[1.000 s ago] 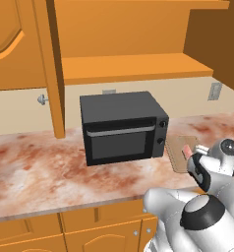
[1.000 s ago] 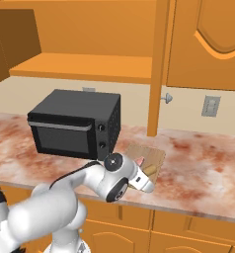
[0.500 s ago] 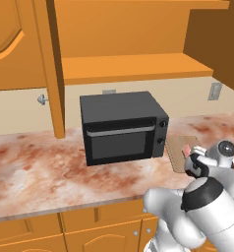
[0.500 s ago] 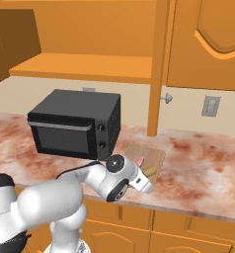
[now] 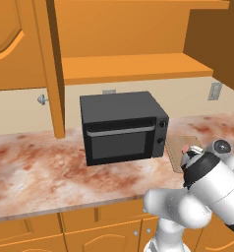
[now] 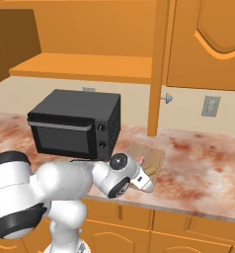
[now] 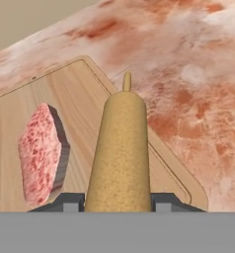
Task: Open the cabinet, retrieve the rolling pin, and place it next to the meat on the cutting board to prepare for tenderizing.
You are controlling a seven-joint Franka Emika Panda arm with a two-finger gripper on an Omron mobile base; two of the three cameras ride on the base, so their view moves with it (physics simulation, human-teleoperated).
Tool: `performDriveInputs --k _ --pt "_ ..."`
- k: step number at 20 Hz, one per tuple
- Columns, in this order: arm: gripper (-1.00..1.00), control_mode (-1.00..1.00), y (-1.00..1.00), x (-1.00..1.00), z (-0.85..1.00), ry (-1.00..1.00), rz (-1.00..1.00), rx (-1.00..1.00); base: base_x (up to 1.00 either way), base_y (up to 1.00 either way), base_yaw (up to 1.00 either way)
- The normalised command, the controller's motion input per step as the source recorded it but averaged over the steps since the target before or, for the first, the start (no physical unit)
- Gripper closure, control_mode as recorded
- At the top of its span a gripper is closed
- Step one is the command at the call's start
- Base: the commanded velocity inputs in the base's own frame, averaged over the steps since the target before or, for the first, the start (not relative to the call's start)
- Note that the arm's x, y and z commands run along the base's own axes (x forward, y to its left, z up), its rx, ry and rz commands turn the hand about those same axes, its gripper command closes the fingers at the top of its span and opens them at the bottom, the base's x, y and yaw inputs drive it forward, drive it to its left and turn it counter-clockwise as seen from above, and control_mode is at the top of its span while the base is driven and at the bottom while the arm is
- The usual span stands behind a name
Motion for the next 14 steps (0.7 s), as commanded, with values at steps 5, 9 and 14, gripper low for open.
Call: performDriveInputs --k 5,9,14 --pt "1.0 -1.0 -0.04 0.21 -0.16 0.01 0.0 0.01 0.0 0.0 0.0" --pt "1.0 -1.0 -0.08 0.15 -0.24 0.0 0.0 0.02 0.0 0.0 0.0" --pt "-1.0 -1.0 -0.04 0.15 -0.19 0.0 0.0 0.03 0.0 0.0 0.0"
